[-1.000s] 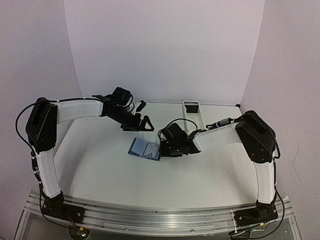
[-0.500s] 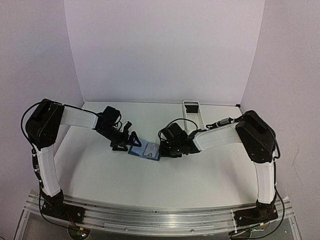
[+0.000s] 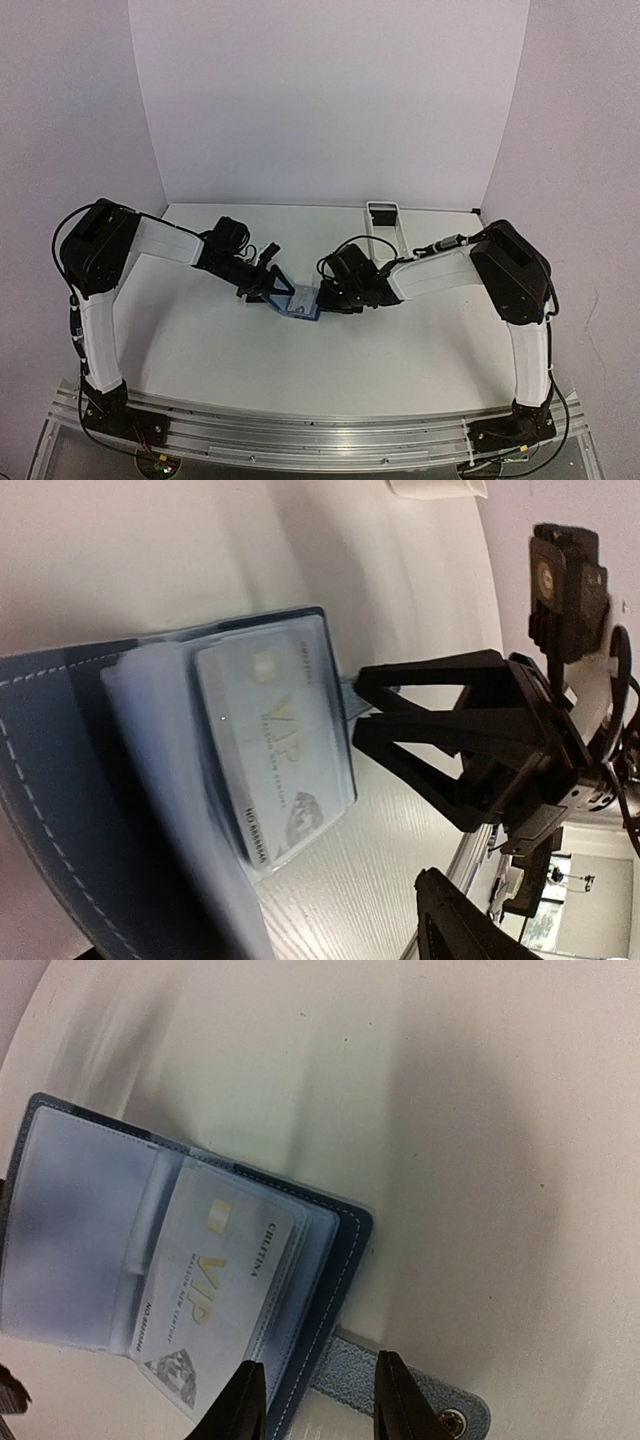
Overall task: Put the credit cards into the card holder
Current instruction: Close the card holder at the center of the board.
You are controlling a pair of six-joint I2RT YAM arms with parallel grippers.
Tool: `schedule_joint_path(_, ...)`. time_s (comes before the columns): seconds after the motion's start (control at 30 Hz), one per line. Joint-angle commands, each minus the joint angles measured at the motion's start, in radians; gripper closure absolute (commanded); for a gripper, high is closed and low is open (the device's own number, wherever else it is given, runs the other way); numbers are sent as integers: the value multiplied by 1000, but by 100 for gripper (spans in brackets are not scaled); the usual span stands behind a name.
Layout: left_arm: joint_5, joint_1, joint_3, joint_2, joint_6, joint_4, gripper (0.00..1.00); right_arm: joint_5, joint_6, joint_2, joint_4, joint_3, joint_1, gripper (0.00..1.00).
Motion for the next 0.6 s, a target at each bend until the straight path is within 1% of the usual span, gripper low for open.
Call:
schedule_joint_path(0.0,58,-56,21,-74,134,73,30,-44,-37,3,26,9,-3,66)
schedule_joint_path(0.07,42,-87,5,-104,199,92,27,-47,-47,-8,25,18,-3,66)
schedule_joint_path(0.13,24,-106,-4,-106,232,91,25,-48,-57,-15,24,27,-3,66)
schedule_joint_path(0.3,-5,-110,50,-40,242,60,25,-46,-62,-47,25,41,-11,66)
schedule_joint_path(0.33,-13,-109,56,-35,247,68,27,-40,-62,-57,25,42,-12,66)
schedule_joint_path(0.4,-33,-109,74,-19,260,66,35,-26,-63,-74,23,48,-12,66)
schedule_joint_path(0.47,-41,-110,101,9,270,31,43,-11,-70,-93,21,50,-13,67)
schedule_joint_path(0.57,-62,-110,121,41,281,8,53,19,-80,-125,14,51,-13,67)
